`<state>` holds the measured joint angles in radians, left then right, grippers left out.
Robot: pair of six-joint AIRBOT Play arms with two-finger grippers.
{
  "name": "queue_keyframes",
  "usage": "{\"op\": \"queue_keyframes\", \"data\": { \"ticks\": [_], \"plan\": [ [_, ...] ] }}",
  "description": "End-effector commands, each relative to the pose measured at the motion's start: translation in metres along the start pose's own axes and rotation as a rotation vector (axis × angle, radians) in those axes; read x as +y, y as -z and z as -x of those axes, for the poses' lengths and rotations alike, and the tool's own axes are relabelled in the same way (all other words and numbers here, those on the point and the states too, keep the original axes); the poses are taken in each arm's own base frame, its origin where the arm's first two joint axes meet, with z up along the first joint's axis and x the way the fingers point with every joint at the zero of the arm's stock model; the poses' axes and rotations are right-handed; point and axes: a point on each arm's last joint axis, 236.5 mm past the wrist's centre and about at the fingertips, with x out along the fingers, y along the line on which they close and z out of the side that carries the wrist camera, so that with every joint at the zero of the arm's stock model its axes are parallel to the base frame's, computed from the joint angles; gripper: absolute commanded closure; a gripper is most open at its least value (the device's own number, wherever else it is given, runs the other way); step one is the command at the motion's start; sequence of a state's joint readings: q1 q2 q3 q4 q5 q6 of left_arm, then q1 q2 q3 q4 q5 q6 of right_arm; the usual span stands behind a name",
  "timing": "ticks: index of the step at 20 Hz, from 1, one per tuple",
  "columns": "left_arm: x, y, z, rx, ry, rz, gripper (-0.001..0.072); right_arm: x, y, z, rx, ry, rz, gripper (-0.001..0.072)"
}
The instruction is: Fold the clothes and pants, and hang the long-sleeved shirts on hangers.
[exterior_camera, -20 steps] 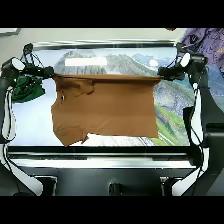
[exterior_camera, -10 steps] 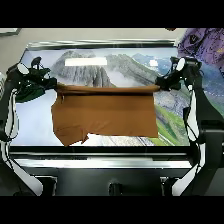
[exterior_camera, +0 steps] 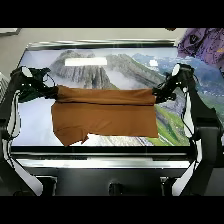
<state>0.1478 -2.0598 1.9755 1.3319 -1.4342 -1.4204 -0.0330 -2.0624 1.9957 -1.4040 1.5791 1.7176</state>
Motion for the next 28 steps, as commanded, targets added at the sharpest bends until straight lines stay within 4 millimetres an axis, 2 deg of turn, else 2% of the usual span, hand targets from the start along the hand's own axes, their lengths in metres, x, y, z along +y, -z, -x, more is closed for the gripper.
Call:
{"op": "queue_keyframes", "data": {
  "ticks": [1, 2, 3, 4, 5, 6, 8, 10, 11, 13, 14, 16, 18, 21, 22, 24, 28],
  "plan": [
    [-0.002, 0.006, -0.01, 0.036, 0.006, 0.0, 0.0686, 0.009, 0.01, -0.009, 0.05, -0.029, 0.008, 0.0683],
    [-0.003, 0.007, -0.011, 0.039, 0.006, 0.006, 0.0673, 0.011, 0.014, -0.012, 0.069, -0.039, 0.005, 0.067],
    [-0.003, 0.006, -0.011, 0.038, 0.006, 0.026, 0.0617, 0.01, 0.018, -0.012, 0.086, -0.036, 0.006, 0.0551],
    [-0.003, 0.005, -0.007, 0.031, 0.005, 0.043, 0.0437, 0.009, 0.022, -0.01, 0.099, -0.032, 0.017, 0.0381],
    [-0.003, 0.002, 0.0, 0.018, 0.007, 0.044, 0.0241, 0.007, 0.025, -0.005, 0.106, -0.028, 0.042, 0.0285],
    [-0.003, -0.003, 0.013, -0.005, 0.005, 0.041, 0.0164, 0.004, 0.027, 0.004, 0.101, -0.015, 0.077, 0.0282],
    [0.002, -0.009, 0.051, -0.075, -0.003, 0.061, 0.0163, -0.005, 0.03, 0.031, 0.063, 0.019, 0.146, 0.0281],
    [0.009, -0.002, 0.095, -0.142, 0.012, 0.107, 0.0171, -0.006, 0.028, 0.068, -0.021, -0.034, 0.15, 0.0282],
    [0.016, 0.01, 0.11, -0.154, 0.018, 0.14, 0.0172, -0.011, 0.029, 0.082, -0.055, -0.06, 0.138, 0.0282],
    [0.03, 0.055, 0.119, -0.135, 0.043, 0.229, 0.0172, -0.028, 0.044, 0.095, -0.063, -0.129, 0.086, 0.0282],
    [0.033, 0.084, 0.114, -0.131, 0.071, 0.289, 0.0171, -0.036, 0.056, 0.095, -0.051, -0.168, 0.052, 0.0282],
    [0.024, 0.142, 0.092, -0.149, 0.155, 0.415, 0.0171, -0.052, 0.082, 0.089, -0.025, -0.214, -0.013, 0.0282],
    [0.0, 0.195, 0.065, -0.156, 0.25, 0.488, 0.0171, -0.064, 0.102, 0.084, -0.018, -0.219, -0.06, 0.0282],
    [-0.033, 0.253, 0.027, -0.1, 0.339, 0.516, 0.0171, -0.064, 0.114, 0.083, -0.03, -0.22, -0.066, 0.0282],
    [-0.041, 0.267, 0.017, -0.069, 0.361, 0.525, 0.0171, -0.062, 0.114, 0.084, -0.034, -0.227, -0.066, 0.0282],
    [-0.05, 0.281, 0.004, -0.043, 0.395, 0.539, 0.0171, -0.059, 0.113, 0.086, -0.043, -0.239, -0.068, 0.0282],
    [-0.058, 0.272, -0.002, -0.075, 0.438, 0.549, 0.0171, -0.051, 0.112, 0.089, -0.047, -0.273, -0.074, 0.0283]
  ]
}}
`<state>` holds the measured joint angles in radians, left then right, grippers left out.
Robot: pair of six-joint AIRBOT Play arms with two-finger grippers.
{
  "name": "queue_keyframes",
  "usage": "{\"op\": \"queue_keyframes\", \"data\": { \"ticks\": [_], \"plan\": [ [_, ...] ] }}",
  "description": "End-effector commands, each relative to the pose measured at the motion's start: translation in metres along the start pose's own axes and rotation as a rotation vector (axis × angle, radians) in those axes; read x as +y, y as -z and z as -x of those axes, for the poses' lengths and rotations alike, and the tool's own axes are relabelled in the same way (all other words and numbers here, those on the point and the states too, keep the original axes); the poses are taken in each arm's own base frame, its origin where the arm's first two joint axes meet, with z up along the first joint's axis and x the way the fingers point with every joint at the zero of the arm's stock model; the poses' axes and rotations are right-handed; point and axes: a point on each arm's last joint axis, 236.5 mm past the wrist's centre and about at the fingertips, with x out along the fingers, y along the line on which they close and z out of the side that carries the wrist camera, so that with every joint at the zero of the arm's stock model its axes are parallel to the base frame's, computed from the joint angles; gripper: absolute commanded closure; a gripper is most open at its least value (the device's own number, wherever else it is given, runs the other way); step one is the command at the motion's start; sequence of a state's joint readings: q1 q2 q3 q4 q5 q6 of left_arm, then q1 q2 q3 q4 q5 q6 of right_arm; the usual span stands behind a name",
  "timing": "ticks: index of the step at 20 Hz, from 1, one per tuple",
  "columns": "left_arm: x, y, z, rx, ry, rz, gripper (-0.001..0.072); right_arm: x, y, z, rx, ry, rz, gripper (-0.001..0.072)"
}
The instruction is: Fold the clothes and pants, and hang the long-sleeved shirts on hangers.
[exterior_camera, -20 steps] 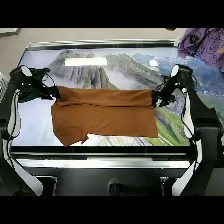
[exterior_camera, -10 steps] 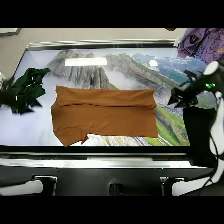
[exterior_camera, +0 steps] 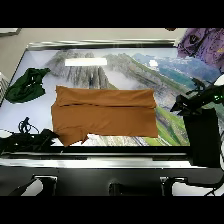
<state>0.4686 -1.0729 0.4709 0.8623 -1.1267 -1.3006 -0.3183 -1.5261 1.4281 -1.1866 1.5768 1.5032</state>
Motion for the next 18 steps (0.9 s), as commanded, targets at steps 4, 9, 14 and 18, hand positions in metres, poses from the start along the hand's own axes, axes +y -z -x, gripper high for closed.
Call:
{"op": "queue_keyframes", "data": {
  "ticks": [4, 9, 14, 18],
  "plan": [
    [-0.014, 0.012, -0.03, 0.037, 0.071, 0.027, 0.0171, 0.011, 0.0, 0.001, -0.01, -0.046, -0.006, 0.0283],
    [-0.016, 0.027, -0.047, 0.113, 0.06, 0.019, 0.0473, 0.008, 0.001, 0.001, -0.007, -0.035, 0.002, 0.0283],
    [-0.02, 0.026, -0.04, 0.128, 0.083, 0.029, 0.0687, -0.017, 0.021, -0.028, 0.07, 0.021, 0.011, 0.0146],
    [-0.022, 0.017, -0.029, 0.118, 0.106, 0.048, 0.0687, -0.016, 0.049, -0.081, 0.129, -0.074, -0.025, 0.0111]
  ]
}}
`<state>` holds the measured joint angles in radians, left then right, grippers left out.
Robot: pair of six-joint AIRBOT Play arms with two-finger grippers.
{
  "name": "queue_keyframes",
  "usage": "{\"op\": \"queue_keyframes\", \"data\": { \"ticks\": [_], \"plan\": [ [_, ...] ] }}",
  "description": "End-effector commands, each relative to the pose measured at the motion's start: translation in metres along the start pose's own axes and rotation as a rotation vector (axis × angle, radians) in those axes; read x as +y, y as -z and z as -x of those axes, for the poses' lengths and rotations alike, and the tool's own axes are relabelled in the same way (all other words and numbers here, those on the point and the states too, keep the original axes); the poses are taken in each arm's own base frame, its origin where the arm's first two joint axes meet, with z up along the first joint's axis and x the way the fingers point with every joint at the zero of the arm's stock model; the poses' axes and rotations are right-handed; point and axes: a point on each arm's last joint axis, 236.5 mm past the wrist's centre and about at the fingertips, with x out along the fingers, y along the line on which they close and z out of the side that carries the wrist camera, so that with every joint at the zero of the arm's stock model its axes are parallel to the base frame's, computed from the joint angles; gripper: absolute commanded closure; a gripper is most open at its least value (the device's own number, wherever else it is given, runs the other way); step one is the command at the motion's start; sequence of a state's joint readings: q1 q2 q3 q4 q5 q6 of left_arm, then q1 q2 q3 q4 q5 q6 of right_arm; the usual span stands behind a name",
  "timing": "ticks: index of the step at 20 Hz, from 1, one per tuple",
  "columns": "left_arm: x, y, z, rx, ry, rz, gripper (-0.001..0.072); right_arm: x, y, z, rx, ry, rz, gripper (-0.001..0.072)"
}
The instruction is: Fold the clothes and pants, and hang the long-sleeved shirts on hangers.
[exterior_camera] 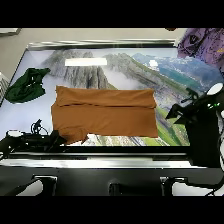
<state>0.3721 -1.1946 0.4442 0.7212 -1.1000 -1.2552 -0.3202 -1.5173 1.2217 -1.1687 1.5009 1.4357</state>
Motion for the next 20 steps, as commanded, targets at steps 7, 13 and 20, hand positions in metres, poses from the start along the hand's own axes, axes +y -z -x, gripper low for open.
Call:
{"op": "queue_keyframes", "data": {
  "ticks": [7, 13, 20],
  "plan": [
    [-0.006, -0.006, 0.014, 0.001, 0.036, 0.018, 0.0687, 0.007, 0.042, -0.081, 0.071, -0.17, -0.051, 0.0115],
    [-0.006, -0.006, 0.014, 0.002, 0.037, 0.018, 0.0686, 0.03, 0.047, -0.086, 0.074, -0.285, -0.087, 0.0337],
    [-0.021, -0.006, 0.048, 0.035, 0.012, -0.049, 0.0689, 0.051, 0.06, -0.068, 0.112, -0.348, -0.116, 0.0686]
  ]
}}
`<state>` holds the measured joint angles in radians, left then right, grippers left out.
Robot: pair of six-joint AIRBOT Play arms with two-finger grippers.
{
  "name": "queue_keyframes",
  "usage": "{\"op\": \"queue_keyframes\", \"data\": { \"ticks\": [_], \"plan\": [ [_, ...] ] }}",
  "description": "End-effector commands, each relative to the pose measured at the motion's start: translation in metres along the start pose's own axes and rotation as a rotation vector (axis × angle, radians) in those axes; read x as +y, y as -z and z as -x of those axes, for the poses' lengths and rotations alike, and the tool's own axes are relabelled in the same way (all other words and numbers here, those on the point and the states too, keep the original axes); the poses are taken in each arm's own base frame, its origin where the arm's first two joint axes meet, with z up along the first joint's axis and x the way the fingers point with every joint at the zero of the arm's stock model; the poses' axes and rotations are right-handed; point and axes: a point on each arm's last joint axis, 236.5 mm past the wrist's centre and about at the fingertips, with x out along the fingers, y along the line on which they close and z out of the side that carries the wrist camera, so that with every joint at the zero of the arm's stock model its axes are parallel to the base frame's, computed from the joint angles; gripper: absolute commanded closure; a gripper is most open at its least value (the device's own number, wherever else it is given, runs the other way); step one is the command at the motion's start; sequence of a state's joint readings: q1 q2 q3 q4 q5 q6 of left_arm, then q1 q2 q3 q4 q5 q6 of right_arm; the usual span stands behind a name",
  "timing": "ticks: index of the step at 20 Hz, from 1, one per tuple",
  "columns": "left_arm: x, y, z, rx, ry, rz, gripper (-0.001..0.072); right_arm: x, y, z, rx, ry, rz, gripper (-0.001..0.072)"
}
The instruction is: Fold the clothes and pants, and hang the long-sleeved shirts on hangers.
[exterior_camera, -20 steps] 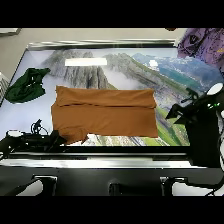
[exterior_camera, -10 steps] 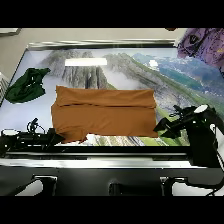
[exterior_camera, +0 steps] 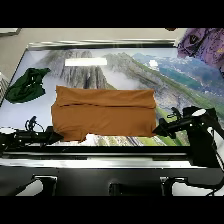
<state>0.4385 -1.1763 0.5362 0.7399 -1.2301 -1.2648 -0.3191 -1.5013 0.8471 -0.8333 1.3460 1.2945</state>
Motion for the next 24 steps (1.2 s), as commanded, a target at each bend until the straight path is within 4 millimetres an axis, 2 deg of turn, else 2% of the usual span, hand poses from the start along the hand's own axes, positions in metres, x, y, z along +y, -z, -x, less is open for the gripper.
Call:
{"op": "queue_keyframes", "data": {
  "ticks": [1, 4, 7, 9, 11, 16, 20, 24],
  "plan": [
    [-0.003, 0.006, 0.029, 0.033, -0.068, -0.039, 0.0689, 0.015, 0.016, 0.012, 0.018, -0.012, -0.013, 0.0686],
    [-0.002, 0.025, 0.06, 0.036, -0.184, -0.085, 0.0688, 0.019, 0.031, 0.038, -0.041, 0.071, -0.002, 0.0686],
    [-0.013, 0.039, 0.078, -0.028, -0.206, -0.062, 0.0689, 0.027, 0.053, 0.062, -0.084, 0.128, 0.006, 0.0686],
    [-0.022, 0.04, 0.086, -0.081, -0.2, -0.089, 0.0689, 0.036, 0.061, 0.072, -0.123, 0.13, 0.024, 0.0686],
    [-0.028, 0.034, 0.089, -0.097, -0.187, -0.098, 0.069, 0.041, 0.059, 0.078, -0.156, 0.131, 0.037, 0.0687],
    [-0.051, -0.017, 0.091, -0.142, -0.127, -0.138, 0.0689, 0.061, 0.017, 0.089, -0.285, 0.079, 0.111, 0.0687],
    [-0.06, -0.071, 0.071, -0.114, -0.141, -0.195, 0.0689, 0.065, -0.025, 0.089, -0.339, 0.043, 0.14, 0.0686],
    [-0.075, -0.121, 0.048, -0.094, -0.151, -0.24, 0.0689, 0.067, -0.063, 0.068, -0.375, 0.119, 0.204, 0.0686]
  ]
}}
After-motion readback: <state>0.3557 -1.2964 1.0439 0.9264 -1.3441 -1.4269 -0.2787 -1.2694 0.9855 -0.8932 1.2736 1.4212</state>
